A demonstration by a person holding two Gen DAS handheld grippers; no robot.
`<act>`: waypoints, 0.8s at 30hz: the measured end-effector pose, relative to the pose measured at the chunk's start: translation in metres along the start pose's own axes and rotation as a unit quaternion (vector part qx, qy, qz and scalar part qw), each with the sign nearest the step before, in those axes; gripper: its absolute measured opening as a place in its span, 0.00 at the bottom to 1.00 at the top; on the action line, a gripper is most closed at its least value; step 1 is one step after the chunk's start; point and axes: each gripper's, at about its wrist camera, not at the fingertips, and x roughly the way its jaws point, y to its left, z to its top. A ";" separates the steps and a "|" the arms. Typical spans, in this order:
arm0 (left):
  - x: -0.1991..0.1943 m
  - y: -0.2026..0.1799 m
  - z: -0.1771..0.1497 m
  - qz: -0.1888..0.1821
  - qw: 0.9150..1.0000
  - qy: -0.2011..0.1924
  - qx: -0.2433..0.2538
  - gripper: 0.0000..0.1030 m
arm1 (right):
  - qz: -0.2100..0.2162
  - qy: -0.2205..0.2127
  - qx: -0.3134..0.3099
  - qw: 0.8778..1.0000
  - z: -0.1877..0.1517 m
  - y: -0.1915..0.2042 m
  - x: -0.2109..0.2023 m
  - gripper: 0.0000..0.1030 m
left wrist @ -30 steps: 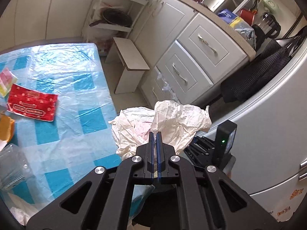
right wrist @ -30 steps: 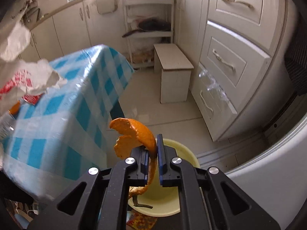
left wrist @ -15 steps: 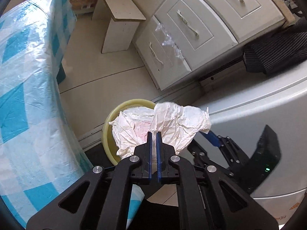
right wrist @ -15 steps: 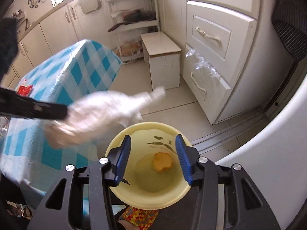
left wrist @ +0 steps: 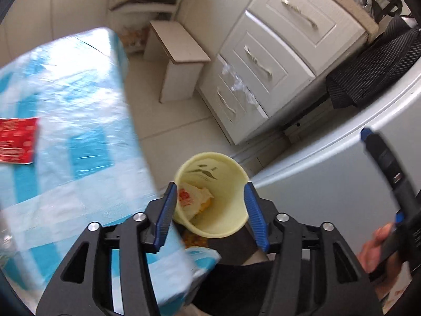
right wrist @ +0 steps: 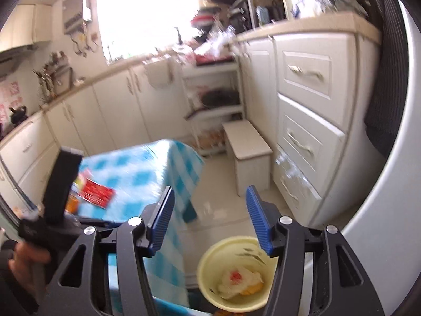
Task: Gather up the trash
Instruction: 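Grasp orange peel with left tool while right tool grasps white tissue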
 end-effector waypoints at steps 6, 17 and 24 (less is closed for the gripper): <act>-0.088 0.051 -0.036 0.073 0.994 -0.076 -0.020 0.63 | 0.083 -0.026 -0.016 0.996 0.015 0.067 -0.005 0.58; -0.208 0.213 -0.080 0.193 0.953 -0.167 -0.164 0.68 | 0.209 0.096 -0.057 0.972 -0.033 0.184 0.058 0.58; -0.205 0.282 -0.066 0.232 0.945 -0.148 -0.177 0.68 | 0.240 0.144 -0.055 0.959 -0.032 0.219 0.097 0.58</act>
